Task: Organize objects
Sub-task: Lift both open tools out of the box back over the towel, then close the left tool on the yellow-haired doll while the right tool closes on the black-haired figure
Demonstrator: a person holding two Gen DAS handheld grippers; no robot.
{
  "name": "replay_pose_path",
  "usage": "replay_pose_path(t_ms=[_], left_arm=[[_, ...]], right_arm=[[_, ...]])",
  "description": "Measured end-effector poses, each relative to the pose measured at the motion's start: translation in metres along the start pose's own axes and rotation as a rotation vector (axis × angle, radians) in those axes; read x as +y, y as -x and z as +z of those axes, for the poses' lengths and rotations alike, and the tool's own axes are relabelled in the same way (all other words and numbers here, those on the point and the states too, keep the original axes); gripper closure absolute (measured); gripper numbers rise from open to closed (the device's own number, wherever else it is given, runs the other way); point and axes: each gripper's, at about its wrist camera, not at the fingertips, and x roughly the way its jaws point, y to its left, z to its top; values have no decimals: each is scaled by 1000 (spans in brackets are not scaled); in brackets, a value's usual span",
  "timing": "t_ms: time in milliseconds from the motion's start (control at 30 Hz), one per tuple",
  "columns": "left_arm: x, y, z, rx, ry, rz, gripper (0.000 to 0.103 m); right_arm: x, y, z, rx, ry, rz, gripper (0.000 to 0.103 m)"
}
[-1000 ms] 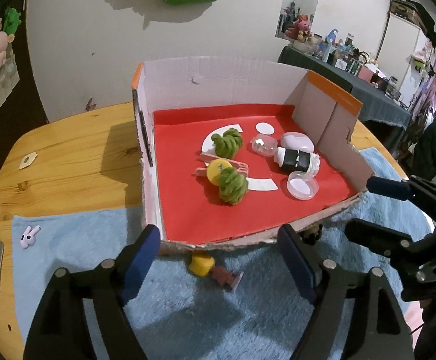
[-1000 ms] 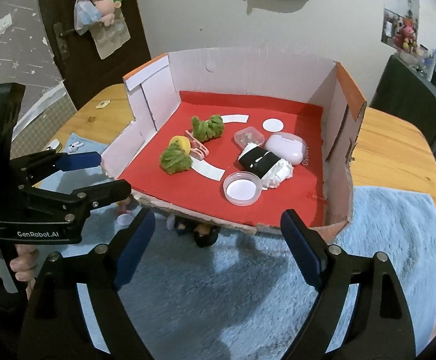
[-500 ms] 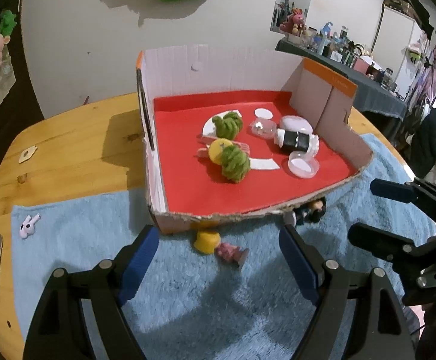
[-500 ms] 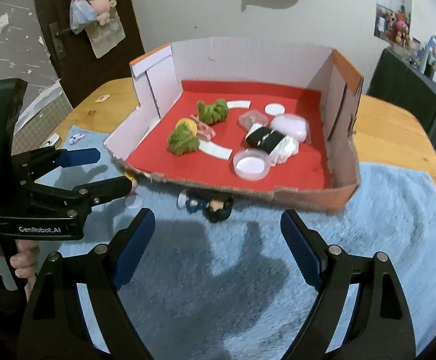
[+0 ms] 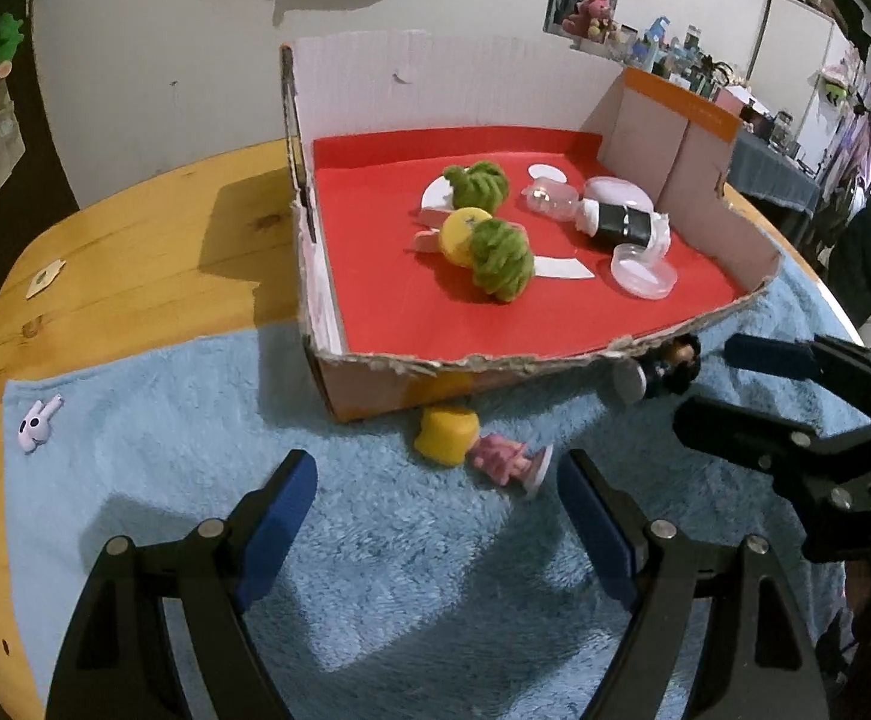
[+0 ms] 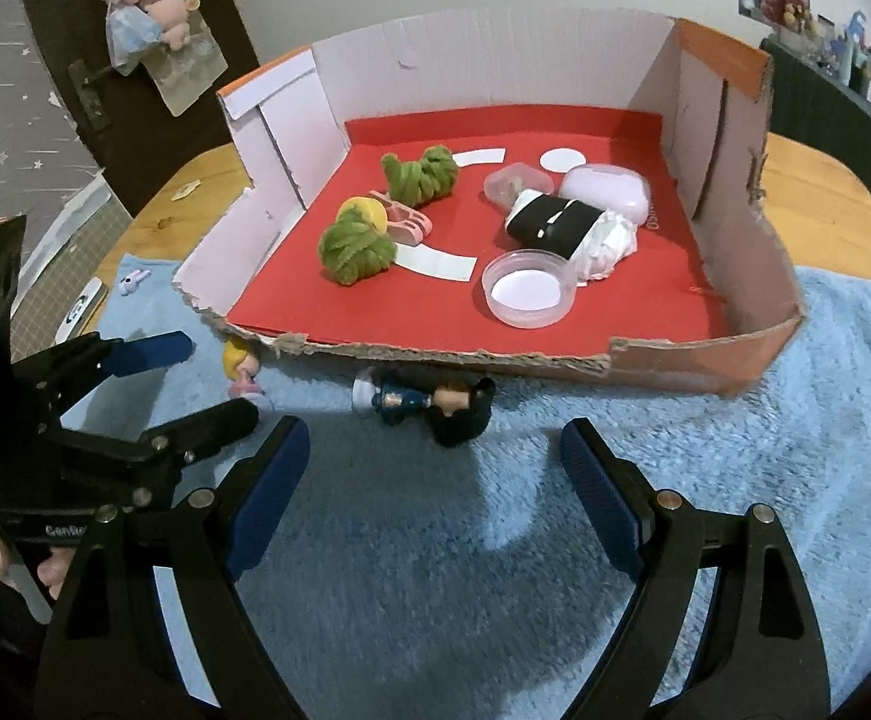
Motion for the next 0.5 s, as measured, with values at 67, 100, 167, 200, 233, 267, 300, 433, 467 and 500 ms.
replay_pose_path(t_ms=[67,100,167,200,233,267,300,433,467,500], left_arm=[[-2,-1,0,-1,-13,3,19],[-3,-1,-1,-2,-21,1,19],[-4,-2,0,-2,-30,-3,19],[-5,-2,0,-2,-37,-5,19],[-5,-3,0,-1,-40,-7,19],[-5,-3,0,-1,-42,-7,19],[-5,-4,1,1,-45,-7,19],[-4,-8,2,7,-44,-2,19],[-4,-8,3,6,-45,0,19],[-4,-9,3,5,-48,5,19]], right_arm=[[1,-3,2,3,-2,-1,17],[1,-4,3,2,-4,-1,17],[1,-6,5,2,-7,0,17],[2,-7,5,3,-7,1,17],[3,-9,6,8,-6,1,17],[4,-11,7,10,-6,-1,17],[4,-12,7,12,-6,-1,17],[6,-18,8,17,-2,-15,17],[7,-19,8,15,-2,-22,17],[6,-20,8,12,-3,-25,17]])
